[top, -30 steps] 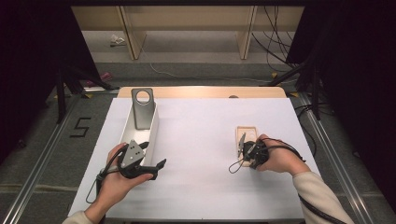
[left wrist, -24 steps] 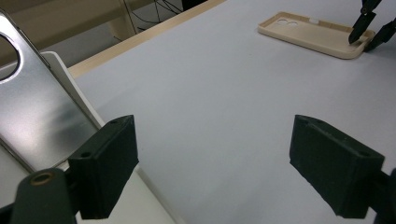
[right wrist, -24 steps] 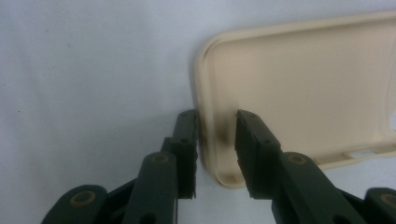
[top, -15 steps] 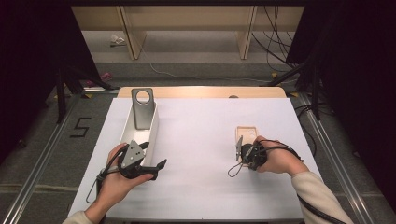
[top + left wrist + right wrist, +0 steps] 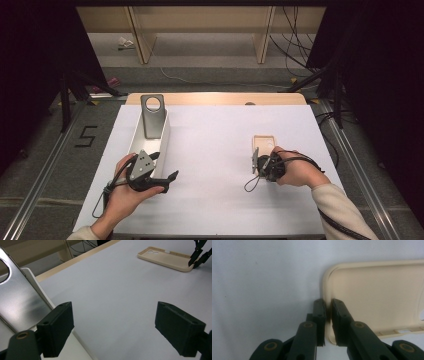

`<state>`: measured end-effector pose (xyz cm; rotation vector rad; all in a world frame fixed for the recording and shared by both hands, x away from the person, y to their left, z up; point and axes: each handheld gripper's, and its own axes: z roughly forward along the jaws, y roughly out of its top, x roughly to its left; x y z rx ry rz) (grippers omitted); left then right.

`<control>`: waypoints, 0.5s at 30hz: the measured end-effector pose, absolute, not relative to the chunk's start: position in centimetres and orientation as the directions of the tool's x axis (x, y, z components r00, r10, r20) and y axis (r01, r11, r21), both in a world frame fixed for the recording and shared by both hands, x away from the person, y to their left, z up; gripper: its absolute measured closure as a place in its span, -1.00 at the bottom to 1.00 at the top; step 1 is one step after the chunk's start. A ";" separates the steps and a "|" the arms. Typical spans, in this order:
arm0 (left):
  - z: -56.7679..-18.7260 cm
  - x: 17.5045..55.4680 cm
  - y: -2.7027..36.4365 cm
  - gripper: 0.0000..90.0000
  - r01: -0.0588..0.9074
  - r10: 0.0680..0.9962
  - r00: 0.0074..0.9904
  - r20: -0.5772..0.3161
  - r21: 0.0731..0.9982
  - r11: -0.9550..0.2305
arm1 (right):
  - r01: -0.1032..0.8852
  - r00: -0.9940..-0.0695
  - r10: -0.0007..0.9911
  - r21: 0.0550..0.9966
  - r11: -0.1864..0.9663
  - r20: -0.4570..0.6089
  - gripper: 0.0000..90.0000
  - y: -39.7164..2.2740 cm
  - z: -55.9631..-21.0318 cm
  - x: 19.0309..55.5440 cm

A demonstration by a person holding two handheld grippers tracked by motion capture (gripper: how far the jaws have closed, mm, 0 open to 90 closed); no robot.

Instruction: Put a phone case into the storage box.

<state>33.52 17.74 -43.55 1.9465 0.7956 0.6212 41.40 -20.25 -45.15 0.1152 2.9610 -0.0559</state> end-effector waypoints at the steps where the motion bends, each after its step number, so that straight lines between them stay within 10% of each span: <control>1: -43.6 33.5 17.7 -0.66 0.280 0.740 0.665 0.103 0.884 -0.375 | 0.074 -0.981 0.067 -0.031 0.997 -0.182 0.84 -20.2 -45.2 41.4; 15: -43.5 33.5 17.8 -0.66 0.280 0.741 0.663 0.103 0.884 -0.373 | 0.062 -0.983 0.056 -0.032 0.998 -0.172 0.91 -20.2 -45.1 41.2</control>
